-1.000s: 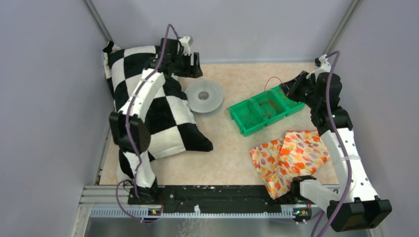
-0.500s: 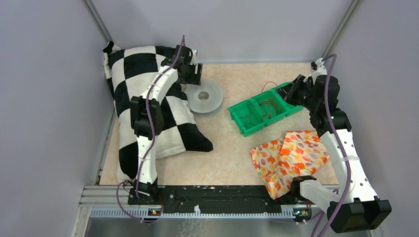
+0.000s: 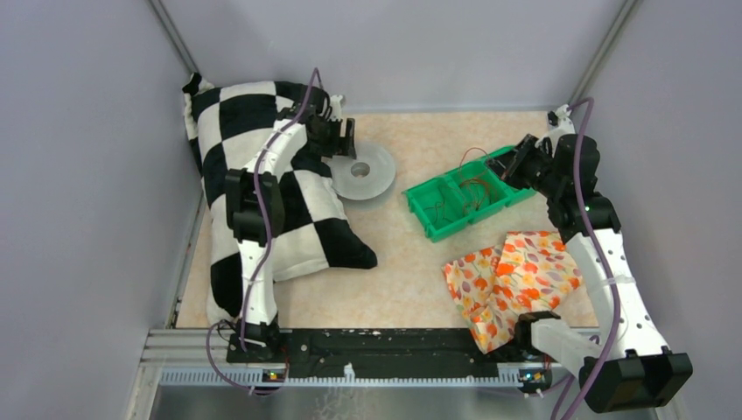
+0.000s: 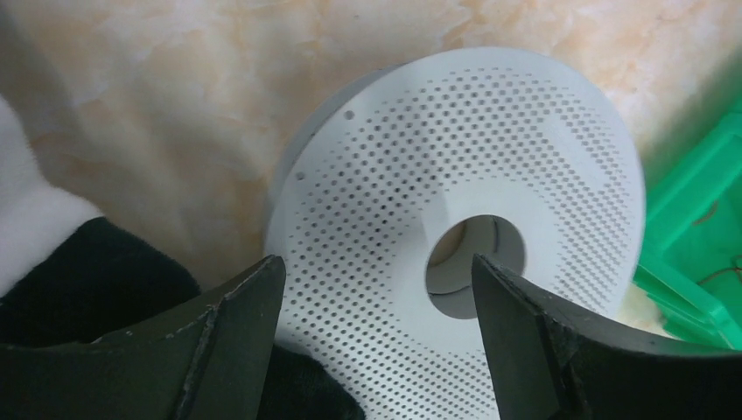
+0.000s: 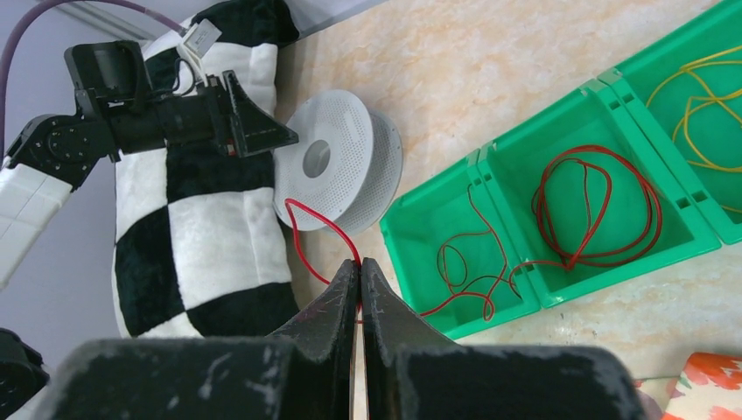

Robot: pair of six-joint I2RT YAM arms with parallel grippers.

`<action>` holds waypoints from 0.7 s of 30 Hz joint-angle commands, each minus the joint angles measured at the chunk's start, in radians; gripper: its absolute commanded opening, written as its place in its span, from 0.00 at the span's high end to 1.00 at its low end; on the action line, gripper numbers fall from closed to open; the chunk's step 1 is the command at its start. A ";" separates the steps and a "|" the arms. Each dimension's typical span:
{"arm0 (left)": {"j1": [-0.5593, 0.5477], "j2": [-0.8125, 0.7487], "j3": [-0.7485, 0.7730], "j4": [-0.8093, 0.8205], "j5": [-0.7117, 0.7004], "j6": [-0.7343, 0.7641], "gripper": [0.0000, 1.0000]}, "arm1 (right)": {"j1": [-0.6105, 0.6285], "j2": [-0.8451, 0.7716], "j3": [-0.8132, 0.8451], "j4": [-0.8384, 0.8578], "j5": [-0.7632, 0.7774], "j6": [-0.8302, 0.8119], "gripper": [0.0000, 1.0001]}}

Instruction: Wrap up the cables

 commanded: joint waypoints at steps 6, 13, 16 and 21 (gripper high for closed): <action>-0.051 -0.034 -0.102 0.111 0.260 -0.068 0.18 | 0.000 -0.014 -0.011 0.066 -0.022 0.020 1.00; -0.111 -0.050 -0.092 0.113 0.299 -0.058 0.18 | 0.000 -0.011 -0.007 0.062 -0.026 0.023 1.00; -0.099 -0.107 -0.101 0.159 0.252 -0.060 0.16 | 0.000 -0.012 -0.006 0.060 -0.026 0.022 1.00; -0.049 -0.128 -0.055 0.129 0.246 -0.068 0.15 | 0.000 -0.012 -0.009 0.063 -0.028 0.023 1.00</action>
